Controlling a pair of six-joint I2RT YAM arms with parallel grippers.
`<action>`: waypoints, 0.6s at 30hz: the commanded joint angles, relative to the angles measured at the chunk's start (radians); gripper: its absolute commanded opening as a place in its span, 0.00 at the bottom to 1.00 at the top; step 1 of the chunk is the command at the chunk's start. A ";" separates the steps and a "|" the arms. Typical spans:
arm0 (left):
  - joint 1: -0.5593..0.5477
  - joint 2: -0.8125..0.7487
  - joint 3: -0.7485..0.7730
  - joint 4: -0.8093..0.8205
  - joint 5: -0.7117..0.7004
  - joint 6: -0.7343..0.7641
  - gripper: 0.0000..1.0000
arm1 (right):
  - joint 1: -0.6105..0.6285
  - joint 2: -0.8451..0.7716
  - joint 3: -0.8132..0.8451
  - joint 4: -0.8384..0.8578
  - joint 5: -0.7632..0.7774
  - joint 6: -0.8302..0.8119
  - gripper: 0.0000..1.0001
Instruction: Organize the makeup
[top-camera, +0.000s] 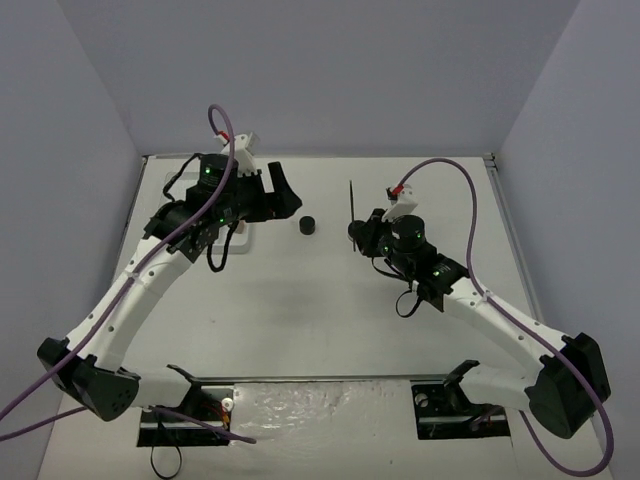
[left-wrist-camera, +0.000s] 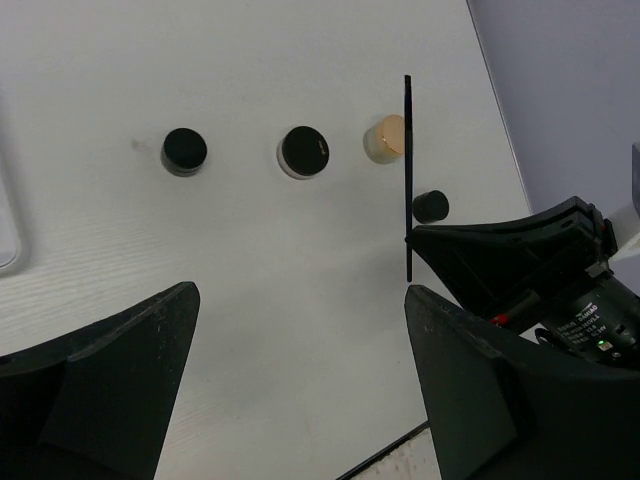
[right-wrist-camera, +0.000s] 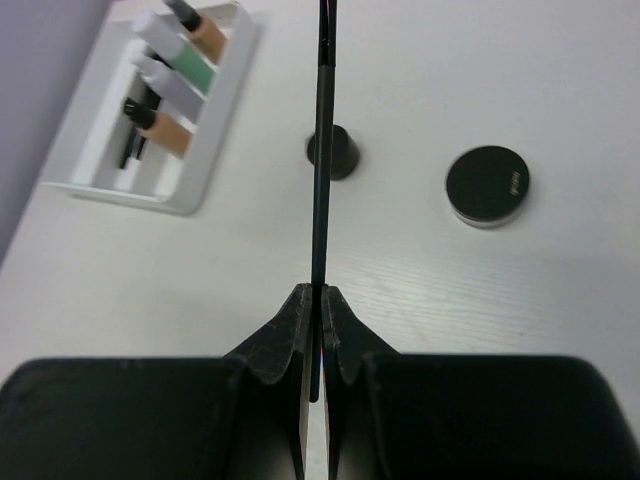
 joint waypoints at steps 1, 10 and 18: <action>-0.071 0.049 0.049 0.184 0.007 -0.092 0.79 | 0.009 -0.041 -0.007 0.189 -0.160 0.050 0.00; -0.153 0.125 0.049 0.322 -0.019 -0.149 0.64 | 0.043 -0.059 0.005 0.306 -0.248 0.112 0.00; -0.183 0.177 0.061 0.346 -0.024 -0.164 0.47 | 0.050 -0.052 0.001 0.342 -0.273 0.136 0.00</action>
